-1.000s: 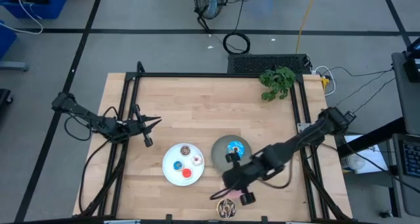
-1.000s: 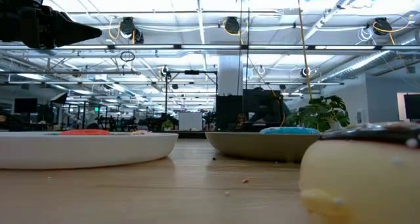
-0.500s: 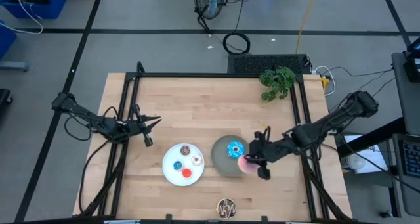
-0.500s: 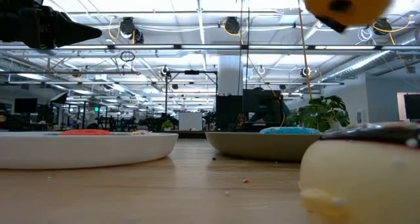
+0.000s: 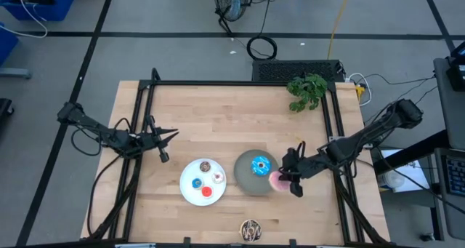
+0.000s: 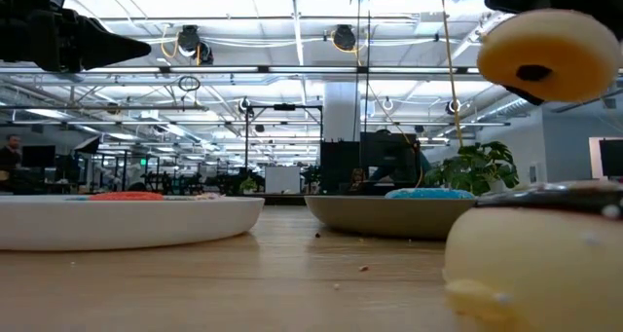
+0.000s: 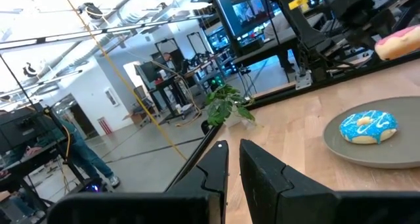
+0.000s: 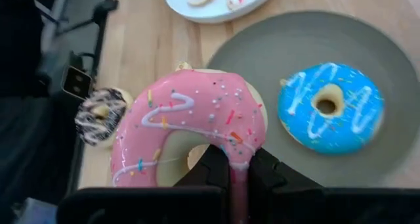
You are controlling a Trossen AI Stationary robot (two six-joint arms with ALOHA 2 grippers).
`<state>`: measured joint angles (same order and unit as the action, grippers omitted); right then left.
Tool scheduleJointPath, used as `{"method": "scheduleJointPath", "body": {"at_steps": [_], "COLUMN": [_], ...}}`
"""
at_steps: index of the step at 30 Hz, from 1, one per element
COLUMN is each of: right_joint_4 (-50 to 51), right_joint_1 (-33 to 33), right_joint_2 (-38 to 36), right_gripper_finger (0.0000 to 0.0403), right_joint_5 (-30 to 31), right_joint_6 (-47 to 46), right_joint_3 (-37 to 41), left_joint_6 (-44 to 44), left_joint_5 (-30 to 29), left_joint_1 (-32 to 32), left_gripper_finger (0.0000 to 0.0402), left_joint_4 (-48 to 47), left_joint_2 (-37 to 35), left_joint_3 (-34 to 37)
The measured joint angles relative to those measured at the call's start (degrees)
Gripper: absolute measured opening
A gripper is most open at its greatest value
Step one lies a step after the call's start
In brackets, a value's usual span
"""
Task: Pick & Place donuts
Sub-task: Put the large pink donut on the gray plate
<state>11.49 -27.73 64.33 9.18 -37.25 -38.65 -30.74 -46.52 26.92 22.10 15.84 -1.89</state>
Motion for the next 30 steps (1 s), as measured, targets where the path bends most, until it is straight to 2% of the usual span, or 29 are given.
{"method": "scheduleJointPath", "body": {"at_steps": [13, 17, 21, 24, 27, 30], "right_joint_4": [-10.38, -9.51, -8.87, -4.49, 5.53, 14.47], "right_joint_1": [1.47, 3.74, 6.15, 7.83, 9.42, 11.00], "right_joint_2": [3.26, 6.92, 12.35, 17.15, 22.39, 27.48], "right_gripper_finger": [0.0007, 0.0008, 0.0008, 0.0008, 0.0008, 0.0008], "right_joint_5": [-0.42, -3.26, -6.80, -9.94, -12.41, -12.37], "right_joint_6": [0.00, -0.89, 2.15, 4.92, 7.87, 10.12], "right_joint_3": [0.45, -2.64, -8.32, -14.71, -22.20, -29.20], "left_joint_6": [0.05, 0.18, -0.02, -0.03, -0.05, -0.09], "left_joint_5": [0.02, 0.03, 0.02, 0.02, 0.02, 0.02], "left_joint_1": [0.00, 0.00, 0.00, 0.00, 0.00, 0.00], "left_gripper_finger": [0.0047, 0.0047, 0.0047, 0.0047, 0.0047, 0.0047], "left_joint_4": [0.06, 0.23, 0.28, 0.27, 0.22, -0.03], "left_joint_2": [0.00, 0.00, 0.00, 0.00, 0.00, 0.02], "left_joint_3": [0.00, 0.00, 0.00, -0.01, -0.02, -0.02]}}
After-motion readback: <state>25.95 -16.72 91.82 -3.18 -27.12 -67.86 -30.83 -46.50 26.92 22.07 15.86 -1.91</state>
